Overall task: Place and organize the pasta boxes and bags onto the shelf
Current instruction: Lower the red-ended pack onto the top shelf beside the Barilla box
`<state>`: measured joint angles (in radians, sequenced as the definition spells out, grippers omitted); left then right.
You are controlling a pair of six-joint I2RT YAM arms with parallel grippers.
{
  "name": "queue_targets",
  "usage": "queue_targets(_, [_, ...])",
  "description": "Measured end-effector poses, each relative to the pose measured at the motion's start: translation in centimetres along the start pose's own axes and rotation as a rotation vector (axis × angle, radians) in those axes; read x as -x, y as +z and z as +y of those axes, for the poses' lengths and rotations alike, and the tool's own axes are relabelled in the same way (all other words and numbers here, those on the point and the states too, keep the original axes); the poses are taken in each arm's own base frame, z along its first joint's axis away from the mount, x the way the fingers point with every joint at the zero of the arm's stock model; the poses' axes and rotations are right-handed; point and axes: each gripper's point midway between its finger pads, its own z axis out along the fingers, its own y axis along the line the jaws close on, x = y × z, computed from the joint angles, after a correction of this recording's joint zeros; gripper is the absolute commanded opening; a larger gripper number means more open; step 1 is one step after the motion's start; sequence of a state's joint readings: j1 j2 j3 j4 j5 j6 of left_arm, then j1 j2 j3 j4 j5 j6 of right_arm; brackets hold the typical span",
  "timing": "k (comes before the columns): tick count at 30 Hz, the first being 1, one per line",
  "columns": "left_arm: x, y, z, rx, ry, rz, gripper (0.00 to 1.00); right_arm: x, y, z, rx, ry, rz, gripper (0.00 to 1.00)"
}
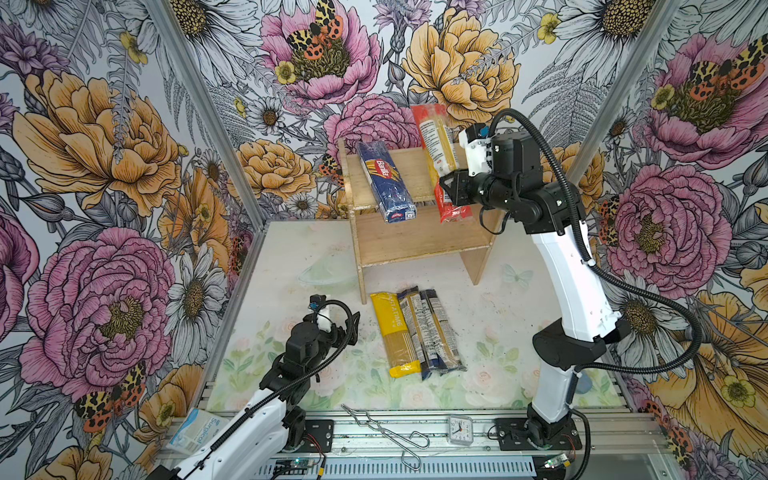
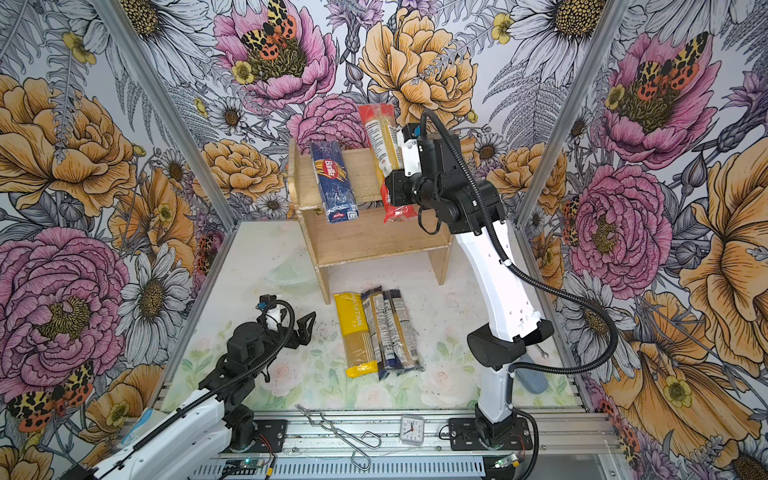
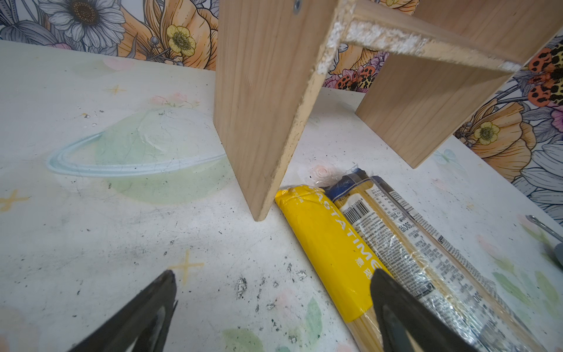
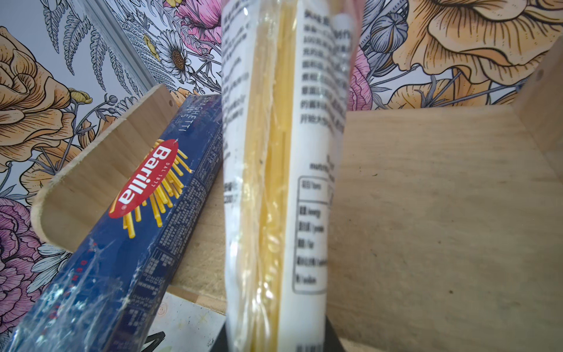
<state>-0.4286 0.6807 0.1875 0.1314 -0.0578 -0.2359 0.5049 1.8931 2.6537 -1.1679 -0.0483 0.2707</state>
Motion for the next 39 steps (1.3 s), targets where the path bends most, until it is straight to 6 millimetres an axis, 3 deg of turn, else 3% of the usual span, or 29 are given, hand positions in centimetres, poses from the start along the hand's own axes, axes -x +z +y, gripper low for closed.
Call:
queue_targets(30, [0.0,0.0,0.0,0.0,0.0,0.001,0.99,1.1,1.2,-0.3,-0.054,0.016,-0.052,0.0])
queue_targets(39, [0.0,0.0,0.0,0.001,0.0,0.001,0.99,1.1,1.2,-0.3,-0.054,0.017,-0.052,0.05])
